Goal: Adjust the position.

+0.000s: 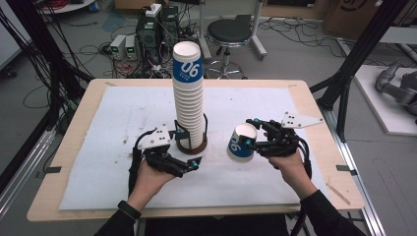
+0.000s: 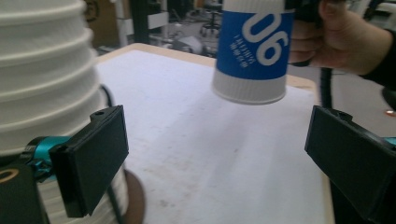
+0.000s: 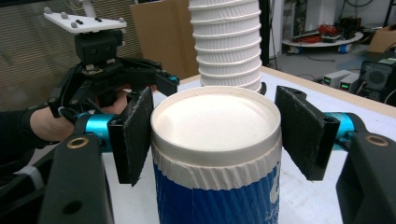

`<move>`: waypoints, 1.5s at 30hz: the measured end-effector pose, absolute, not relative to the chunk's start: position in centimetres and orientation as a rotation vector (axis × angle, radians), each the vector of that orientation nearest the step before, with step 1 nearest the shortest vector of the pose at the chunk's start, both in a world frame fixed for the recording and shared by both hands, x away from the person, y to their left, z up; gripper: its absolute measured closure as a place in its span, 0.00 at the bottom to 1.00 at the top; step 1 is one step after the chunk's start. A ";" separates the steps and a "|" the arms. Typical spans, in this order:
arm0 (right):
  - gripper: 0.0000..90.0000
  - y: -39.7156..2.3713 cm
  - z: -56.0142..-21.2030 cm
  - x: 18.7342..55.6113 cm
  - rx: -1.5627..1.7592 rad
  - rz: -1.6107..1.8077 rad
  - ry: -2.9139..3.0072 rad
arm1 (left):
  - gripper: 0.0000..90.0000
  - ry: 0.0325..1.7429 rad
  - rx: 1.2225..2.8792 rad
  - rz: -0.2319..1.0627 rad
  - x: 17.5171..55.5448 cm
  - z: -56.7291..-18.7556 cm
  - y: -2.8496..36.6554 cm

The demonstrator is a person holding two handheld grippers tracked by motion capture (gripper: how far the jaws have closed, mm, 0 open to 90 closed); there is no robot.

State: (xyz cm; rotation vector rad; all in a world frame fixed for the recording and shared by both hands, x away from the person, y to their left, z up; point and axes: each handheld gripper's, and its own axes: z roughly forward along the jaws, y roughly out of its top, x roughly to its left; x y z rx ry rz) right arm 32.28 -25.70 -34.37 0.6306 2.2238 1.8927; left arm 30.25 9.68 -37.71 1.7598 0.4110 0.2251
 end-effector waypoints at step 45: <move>0.36 -22.8 -35.1 31.4 0.501 1.965 2.337 | 0.18 0.281 1.824 0.041 31.7 -40.3 1.4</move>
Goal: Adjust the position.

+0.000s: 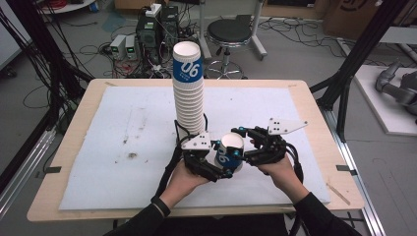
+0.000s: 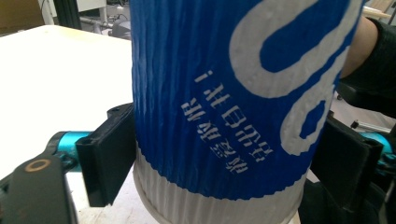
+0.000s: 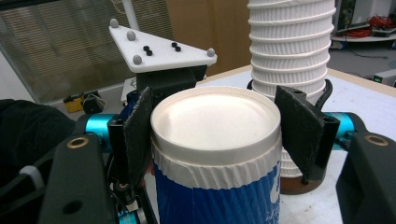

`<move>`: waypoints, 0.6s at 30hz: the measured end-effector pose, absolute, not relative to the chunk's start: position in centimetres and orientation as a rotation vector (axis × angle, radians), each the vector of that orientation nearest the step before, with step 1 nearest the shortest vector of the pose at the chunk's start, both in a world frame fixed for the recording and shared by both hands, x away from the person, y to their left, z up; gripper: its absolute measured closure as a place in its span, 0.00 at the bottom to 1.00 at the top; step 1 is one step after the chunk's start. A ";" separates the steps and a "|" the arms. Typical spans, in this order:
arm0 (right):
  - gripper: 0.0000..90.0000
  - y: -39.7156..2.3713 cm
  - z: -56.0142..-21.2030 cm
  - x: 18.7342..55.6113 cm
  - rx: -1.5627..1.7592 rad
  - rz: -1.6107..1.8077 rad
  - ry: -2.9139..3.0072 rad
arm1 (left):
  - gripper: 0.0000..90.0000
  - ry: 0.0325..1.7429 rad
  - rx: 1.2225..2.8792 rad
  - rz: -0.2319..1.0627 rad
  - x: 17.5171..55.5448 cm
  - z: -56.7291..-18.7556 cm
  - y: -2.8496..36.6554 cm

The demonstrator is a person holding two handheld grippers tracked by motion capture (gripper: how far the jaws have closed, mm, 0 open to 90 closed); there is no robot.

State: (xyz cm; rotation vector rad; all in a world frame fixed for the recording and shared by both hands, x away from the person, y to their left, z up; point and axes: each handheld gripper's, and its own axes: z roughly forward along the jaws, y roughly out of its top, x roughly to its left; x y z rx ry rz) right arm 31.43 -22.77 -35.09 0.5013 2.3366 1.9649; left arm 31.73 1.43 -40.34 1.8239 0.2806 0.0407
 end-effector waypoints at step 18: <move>0.21 -23.1 -34.1 31.8 0.495 1.878 2.430 | 0.23 0.245 1.904 0.069 31.8 -39.4 2.1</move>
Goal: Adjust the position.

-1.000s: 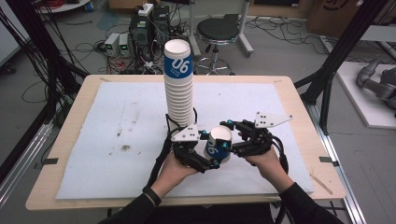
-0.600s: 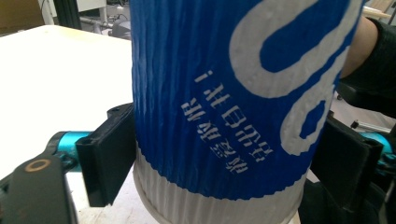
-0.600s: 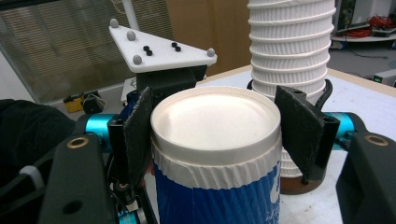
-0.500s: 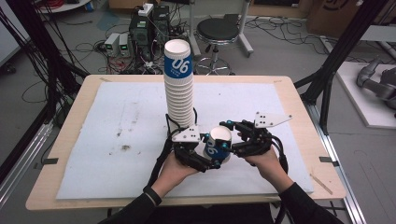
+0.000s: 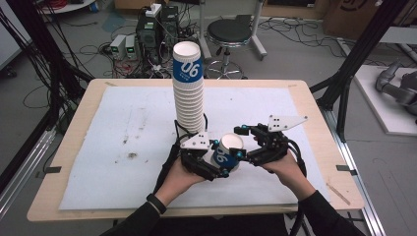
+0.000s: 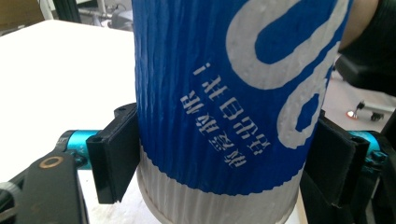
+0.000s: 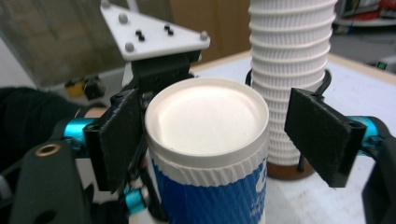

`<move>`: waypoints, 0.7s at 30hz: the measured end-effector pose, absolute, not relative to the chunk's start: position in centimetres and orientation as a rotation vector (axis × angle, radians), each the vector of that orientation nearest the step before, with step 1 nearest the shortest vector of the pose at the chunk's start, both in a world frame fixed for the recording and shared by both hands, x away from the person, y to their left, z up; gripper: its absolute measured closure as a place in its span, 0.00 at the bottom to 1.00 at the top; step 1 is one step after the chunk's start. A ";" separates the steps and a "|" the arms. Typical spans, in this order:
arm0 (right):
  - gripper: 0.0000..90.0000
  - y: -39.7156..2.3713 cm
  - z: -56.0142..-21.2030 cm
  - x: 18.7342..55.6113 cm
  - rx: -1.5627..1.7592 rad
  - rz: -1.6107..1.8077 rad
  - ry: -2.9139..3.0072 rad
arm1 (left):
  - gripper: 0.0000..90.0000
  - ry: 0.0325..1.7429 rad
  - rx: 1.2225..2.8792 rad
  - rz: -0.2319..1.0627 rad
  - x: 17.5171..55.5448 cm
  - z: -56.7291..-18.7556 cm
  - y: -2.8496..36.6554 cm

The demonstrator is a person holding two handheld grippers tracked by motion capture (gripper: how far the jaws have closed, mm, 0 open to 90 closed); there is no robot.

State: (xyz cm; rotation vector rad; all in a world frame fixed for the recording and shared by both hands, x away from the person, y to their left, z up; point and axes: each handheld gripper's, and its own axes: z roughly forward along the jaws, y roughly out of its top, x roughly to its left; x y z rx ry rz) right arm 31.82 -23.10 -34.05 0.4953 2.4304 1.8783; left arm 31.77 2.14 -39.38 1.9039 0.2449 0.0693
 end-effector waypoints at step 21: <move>0.33 -22.8 -34.0 31.9 0.472 1.811 2.527 | 0.09 0.256 1.873 0.104 31.4 -39.0 2.3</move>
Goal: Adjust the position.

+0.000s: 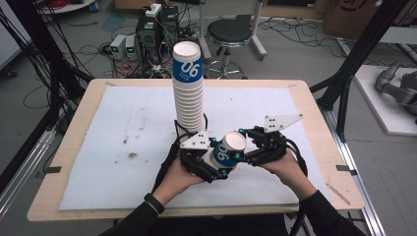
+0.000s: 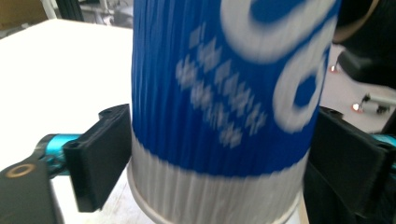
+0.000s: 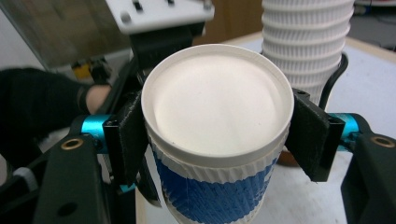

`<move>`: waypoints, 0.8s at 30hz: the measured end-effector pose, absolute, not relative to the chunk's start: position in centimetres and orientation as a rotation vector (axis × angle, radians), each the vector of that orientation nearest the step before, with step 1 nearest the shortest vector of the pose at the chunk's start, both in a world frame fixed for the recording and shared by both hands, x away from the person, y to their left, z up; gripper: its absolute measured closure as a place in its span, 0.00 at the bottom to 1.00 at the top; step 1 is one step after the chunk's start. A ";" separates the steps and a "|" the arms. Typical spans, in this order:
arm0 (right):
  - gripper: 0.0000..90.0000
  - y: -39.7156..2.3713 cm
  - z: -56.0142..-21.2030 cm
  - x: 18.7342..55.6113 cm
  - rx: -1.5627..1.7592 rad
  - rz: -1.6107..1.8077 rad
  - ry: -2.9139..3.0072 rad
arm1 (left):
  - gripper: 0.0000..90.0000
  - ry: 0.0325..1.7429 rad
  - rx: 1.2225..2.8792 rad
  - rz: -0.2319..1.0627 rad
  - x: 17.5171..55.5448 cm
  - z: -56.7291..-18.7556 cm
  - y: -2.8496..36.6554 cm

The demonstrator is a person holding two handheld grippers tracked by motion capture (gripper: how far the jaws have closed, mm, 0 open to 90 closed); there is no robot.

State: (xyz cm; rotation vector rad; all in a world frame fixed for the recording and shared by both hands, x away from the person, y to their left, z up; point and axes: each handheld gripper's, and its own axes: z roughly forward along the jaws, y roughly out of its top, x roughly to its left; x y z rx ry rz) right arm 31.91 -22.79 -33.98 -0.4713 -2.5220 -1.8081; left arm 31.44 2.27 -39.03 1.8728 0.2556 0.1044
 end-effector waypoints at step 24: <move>0.21 -24.2 -32.9 32.1 -0.456 -1.826 -2.532 | 0.23 0.217 1.926 0.064 32.1 -37.9 3.4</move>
